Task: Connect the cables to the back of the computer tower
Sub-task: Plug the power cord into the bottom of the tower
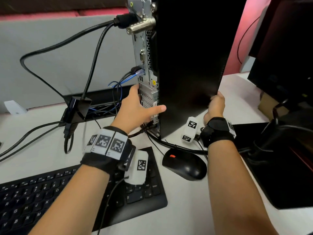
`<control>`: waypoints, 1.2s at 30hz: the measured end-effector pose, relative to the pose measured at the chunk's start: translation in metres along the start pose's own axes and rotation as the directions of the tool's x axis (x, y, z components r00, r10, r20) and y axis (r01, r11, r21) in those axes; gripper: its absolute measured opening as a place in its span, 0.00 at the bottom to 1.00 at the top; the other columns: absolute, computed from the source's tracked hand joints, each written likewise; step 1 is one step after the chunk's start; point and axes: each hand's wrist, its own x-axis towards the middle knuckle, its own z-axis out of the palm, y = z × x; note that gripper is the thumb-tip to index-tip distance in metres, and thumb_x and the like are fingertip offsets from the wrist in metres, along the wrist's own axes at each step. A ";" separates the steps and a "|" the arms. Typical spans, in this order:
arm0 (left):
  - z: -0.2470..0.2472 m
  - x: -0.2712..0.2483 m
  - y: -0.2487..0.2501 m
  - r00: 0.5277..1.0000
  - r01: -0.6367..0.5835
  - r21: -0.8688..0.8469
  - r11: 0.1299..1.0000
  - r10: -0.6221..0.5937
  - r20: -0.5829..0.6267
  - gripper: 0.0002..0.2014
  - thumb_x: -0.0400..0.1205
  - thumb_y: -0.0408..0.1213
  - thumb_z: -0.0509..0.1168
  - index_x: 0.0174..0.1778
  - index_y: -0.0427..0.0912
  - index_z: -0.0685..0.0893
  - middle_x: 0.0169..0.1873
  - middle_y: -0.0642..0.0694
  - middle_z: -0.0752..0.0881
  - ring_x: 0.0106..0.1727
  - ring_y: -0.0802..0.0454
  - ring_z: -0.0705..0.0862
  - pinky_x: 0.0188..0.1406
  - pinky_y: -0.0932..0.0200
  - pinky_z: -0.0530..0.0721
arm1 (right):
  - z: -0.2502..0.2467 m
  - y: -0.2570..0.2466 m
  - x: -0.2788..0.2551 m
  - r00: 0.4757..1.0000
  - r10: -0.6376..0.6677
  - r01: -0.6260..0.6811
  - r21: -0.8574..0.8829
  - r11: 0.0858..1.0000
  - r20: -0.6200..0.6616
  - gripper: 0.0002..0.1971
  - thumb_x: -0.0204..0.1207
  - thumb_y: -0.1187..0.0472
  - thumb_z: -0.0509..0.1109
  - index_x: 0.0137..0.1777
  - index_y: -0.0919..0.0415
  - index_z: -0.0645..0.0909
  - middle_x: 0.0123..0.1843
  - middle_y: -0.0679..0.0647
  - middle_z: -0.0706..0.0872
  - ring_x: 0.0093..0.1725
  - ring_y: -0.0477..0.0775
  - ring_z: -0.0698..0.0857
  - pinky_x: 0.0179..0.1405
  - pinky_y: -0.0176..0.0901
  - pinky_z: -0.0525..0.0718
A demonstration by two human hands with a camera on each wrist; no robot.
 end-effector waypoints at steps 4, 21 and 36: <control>0.003 0.011 0.008 1.000 -0.007 0.118 0.993 0.008 -0.004 0.45 0.69 0.47 0.78 0.78 0.45 0.61 0.68 0.49 0.75 0.60 0.58 0.76 0.58 0.50 0.87 | -0.004 -0.006 -0.003 1.000 0.003 -0.003 0.006 1.000 -0.002 0.29 0.67 0.69 0.53 0.66 0.55 0.82 0.60 0.56 0.86 0.54 0.56 0.82 0.65 0.49 0.81; 0.018 0.094 0.009 0.987 0.012 0.185 0.983 -0.041 0.155 0.49 0.67 0.43 0.80 0.80 0.47 0.58 0.73 0.46 0.73 0.66 0.46 0.80 0.58 0.48 0.88 | -0.020 -0.018 0.005 0.994 -0.013 0.020 0.065 0.998 -0.105 0.32 0.78 0.68 0.60 0.82 0.49 0.62 0.73 0.51 0.75 0.67 0.51 0.75 0.71 0.43 0.71; 0.036 0.140 0.010 0.985 -0.021 0.255 0.967 -0.024 0.172 0.52 0.66 0.40 0.80 0.82 0.47 0.55 0.77 0.44 0.69 0.68 0.44 0.79 0.57 0.46 0.88 | -0.003 -0.007 -0.001 0.982 -0.084 0.089 0.023 0.996 -0.167 0.38 0.75 0.72 0.66 0.82 0.51 0.57 0.81 0.53 0.65 0.76 0.54 0.71 0.74 0.45 0.69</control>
